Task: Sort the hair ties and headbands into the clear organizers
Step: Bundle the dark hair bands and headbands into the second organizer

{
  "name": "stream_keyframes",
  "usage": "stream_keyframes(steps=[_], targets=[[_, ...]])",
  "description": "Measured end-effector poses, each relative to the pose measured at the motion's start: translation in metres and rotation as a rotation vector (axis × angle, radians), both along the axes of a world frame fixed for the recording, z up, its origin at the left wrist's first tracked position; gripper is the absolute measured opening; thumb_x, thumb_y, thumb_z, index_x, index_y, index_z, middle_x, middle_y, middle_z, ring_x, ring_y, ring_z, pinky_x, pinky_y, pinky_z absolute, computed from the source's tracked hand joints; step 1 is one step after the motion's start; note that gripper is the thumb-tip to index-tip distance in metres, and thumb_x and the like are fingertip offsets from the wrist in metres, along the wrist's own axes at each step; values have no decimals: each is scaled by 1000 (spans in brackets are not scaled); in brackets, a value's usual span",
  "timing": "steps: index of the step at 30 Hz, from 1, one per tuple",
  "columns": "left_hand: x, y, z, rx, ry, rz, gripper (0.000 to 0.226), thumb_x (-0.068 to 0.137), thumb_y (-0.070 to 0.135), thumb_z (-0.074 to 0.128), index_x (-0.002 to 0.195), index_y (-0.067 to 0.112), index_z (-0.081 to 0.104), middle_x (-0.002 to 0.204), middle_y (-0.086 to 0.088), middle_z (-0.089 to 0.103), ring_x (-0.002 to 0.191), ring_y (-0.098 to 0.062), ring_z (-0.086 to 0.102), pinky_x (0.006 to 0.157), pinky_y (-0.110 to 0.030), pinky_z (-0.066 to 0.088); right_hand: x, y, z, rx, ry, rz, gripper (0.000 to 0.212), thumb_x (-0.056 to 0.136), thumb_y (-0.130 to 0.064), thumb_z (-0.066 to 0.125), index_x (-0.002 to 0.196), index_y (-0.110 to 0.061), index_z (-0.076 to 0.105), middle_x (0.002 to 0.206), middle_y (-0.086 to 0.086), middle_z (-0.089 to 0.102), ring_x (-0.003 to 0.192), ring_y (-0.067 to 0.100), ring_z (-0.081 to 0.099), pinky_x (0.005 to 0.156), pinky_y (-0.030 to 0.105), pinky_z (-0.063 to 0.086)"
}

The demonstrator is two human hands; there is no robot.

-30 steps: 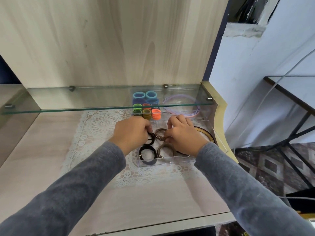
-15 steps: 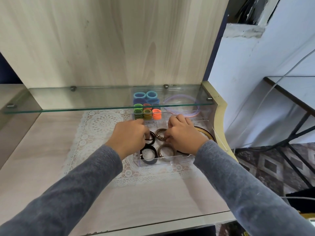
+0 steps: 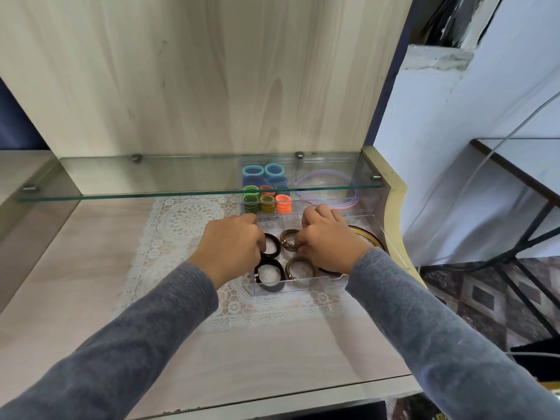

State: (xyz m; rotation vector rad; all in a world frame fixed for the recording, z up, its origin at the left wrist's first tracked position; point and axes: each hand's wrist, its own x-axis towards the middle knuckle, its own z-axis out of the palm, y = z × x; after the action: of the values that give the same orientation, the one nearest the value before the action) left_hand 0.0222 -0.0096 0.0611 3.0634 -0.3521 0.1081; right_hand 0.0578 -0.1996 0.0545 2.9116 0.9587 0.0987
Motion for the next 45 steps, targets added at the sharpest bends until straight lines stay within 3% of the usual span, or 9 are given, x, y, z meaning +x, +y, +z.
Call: stream_keyframes(steps=[13, 22, 26, 29, 35, 45], targets=[[-1, 0, -4, -19, -23, 10, 33, 95, 21, 48, 108, 36, 74, 107, 7, 53, 104, -17, 54, 68, -30, 36, 0, 6, 6, -60, 15, -4, 26, 91, -30, 57, 114, -27, 67, 117, 4, 46, 114, 27, 36, 96, 37, 29], [1, 2, -12, -40, -122, -26, 38, 92, 17, 47, 120, 33, 67, 113, 7, 57, 107, -18, 50, 69, -29, 37, -1, 5, 14, -74, 84, -17, 31, 90, -21, 55, 116, -34, 66, 118, 2, 46, 115, 26, 36, 98, 36, 29], [4, -4, -14, -69, -203, -69, 33, 87, 15, 50, 113, 24, 68, 115, 4, 64, 108, -24, 54, 83, -34, 40, 5, -3, 21, 64, 137, -75, 26, 90, -28, 52, 109, -37, 68, 106, -5, 42, 112, 22, 36, 98, 37, 29], [6, -11, -14, -127, -169, -78, 26, 90, 16, 47, 111, 23, 61, 112, 5, 66, 105, -22, 54, 86, -34, 38, 11, -12, 24, 183, 150, -140, 27, 90, -27, 53, 112, -35, 66, 111, -3, 48, 112, 21, 37, 100, 39, 31], [14, -25, -15, -159, -99, -46, 19, 97, 22, 40, 113, 19, 50, 111, -2, 65, 103, -25, 57, 75, -32, 30, 8, -22, 16, 143, 126, -167, 21, 91, -29, 57, 109, -34, 66, 114, -5, 49, 115, 20, 36, 99, 37, 29], [22, -34, -20, -153, -137, -32, 15, 91, 20, 45, 106, 20, 47, 102, -2, 66, 98, -27, 61, 76, -34, 32, -4, -20, 5, 97, 26, -130, 27, 91, -23, 48, 98, -28, 74, 112, -3, 51, 111, 23, 39, 95, 38, 35]])
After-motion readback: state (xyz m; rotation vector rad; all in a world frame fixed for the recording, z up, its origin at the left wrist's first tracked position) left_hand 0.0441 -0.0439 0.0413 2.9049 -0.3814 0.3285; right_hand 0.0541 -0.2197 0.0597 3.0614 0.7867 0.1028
